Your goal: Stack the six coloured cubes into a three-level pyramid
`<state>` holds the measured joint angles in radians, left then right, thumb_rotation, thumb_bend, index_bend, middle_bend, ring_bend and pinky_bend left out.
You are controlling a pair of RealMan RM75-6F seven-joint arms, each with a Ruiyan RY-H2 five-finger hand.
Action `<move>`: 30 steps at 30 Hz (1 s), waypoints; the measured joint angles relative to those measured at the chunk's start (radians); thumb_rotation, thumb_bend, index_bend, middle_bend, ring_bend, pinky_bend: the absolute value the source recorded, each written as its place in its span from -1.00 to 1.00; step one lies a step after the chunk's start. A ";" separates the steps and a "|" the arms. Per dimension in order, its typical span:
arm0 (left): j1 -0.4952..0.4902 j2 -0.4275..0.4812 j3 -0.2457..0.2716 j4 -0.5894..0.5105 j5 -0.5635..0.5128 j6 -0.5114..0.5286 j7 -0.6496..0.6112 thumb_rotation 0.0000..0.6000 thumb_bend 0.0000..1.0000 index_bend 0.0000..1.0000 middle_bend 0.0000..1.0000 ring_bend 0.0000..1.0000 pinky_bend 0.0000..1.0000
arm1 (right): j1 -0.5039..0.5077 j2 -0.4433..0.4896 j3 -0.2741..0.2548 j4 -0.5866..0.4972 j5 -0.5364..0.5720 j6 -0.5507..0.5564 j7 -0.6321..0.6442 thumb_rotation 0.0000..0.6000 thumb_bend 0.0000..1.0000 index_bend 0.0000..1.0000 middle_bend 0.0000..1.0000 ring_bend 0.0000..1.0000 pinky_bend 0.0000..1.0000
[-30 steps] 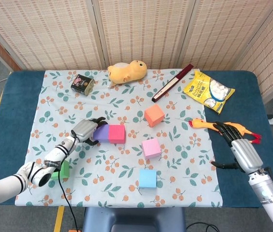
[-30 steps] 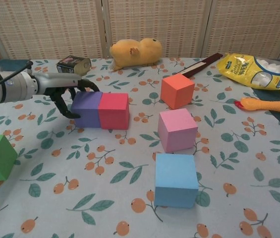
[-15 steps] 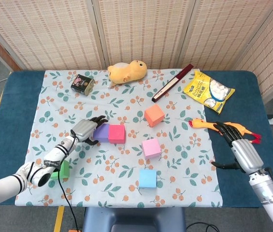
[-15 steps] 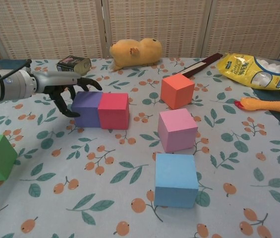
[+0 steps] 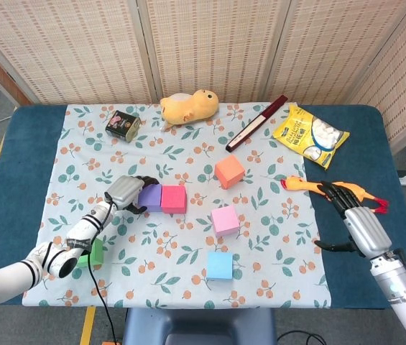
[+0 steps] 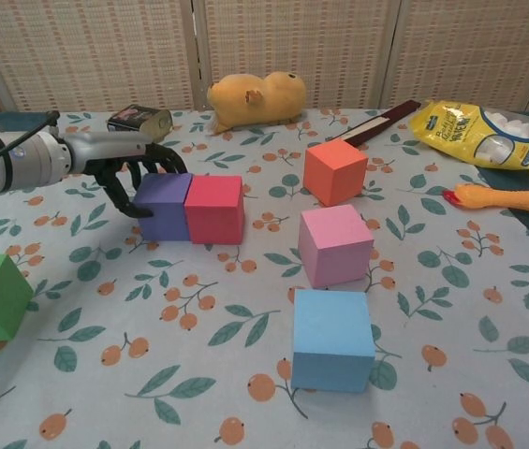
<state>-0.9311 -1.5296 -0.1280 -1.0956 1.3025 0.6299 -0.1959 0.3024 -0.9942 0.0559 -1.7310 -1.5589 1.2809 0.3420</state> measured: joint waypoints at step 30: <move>0.000 -0.004 0.006 -0.006 0.016 0.001 -0.006 1.00 -0.37 -0.49 -0.59 -0.46 -0.30 | -0.002 0.002 0.000 0.001 0.002 -0.001 0.001 1.00 -1.00 -1.00 -0.98 -1.00 -0.92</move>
<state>-0.9316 -1.5339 -0.1219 -1.1011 1.3183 0.6306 -0.2017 0.3006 -0.9920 0.0557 -1.7295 -1.5568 1.2797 0.3435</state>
